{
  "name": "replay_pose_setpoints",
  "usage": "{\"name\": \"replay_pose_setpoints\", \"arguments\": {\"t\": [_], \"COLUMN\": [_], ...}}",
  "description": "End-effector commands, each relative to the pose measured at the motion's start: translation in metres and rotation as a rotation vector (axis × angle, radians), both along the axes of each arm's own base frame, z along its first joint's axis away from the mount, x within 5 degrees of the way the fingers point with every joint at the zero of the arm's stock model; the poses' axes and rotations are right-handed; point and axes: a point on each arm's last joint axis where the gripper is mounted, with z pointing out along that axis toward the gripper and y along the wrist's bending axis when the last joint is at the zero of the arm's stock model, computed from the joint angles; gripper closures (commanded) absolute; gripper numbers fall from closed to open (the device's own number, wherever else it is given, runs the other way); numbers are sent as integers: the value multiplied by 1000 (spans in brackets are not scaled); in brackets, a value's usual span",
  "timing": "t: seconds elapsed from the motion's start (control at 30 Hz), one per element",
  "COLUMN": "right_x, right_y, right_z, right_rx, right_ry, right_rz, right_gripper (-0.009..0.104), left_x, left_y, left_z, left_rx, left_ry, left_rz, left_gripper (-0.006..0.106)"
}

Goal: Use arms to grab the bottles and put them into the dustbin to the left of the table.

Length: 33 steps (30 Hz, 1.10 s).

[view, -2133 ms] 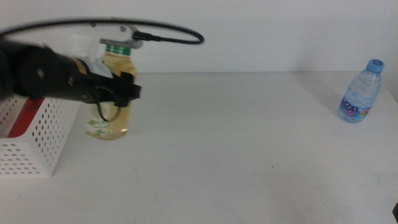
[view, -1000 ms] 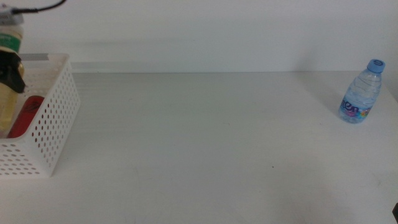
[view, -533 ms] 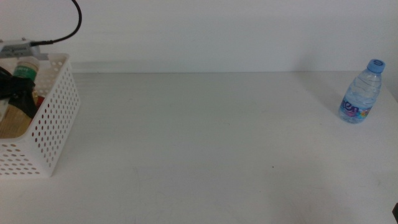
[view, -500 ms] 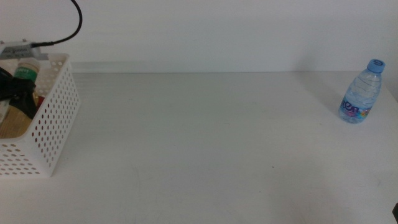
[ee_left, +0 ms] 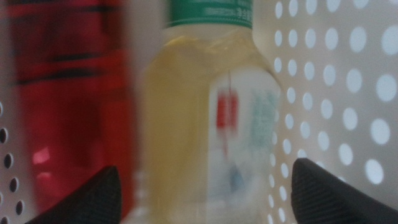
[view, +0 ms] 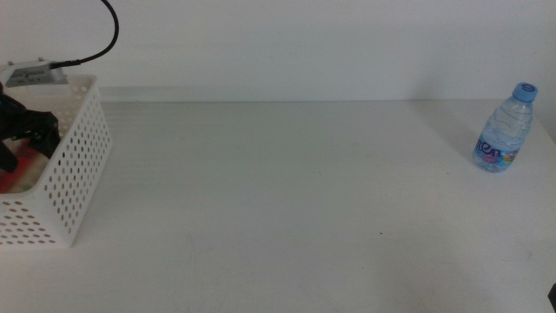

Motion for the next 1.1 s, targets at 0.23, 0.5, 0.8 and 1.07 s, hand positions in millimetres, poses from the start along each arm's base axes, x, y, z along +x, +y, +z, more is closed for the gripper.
{"name": "replay_pose_setpoints", "arguments": {"t": [0.23,0.5,0.8,1.07], "right_x": [-2,-2,-2,-2], "right_y": [0,0,0,0], "right_z": [11,11,11,11], "right_rx": [-2,-2,-2,-2], "right_ry": [-113,-113,-113,-113], "right_rz": [-1,-1,-1,-1], "right_gripper": [0,0,0,0], "left_x": [-16,-46,-109,-173], "left_y": [-17,-69,-159,-202], "left_z": [76,159,204,188], "left_rx": [19,29,2,-42], "left_ry": [-193,-483,-769,-972], "left_rz": [13,-68,-270,-401], "left_gripper": [10,10,10,10]}}
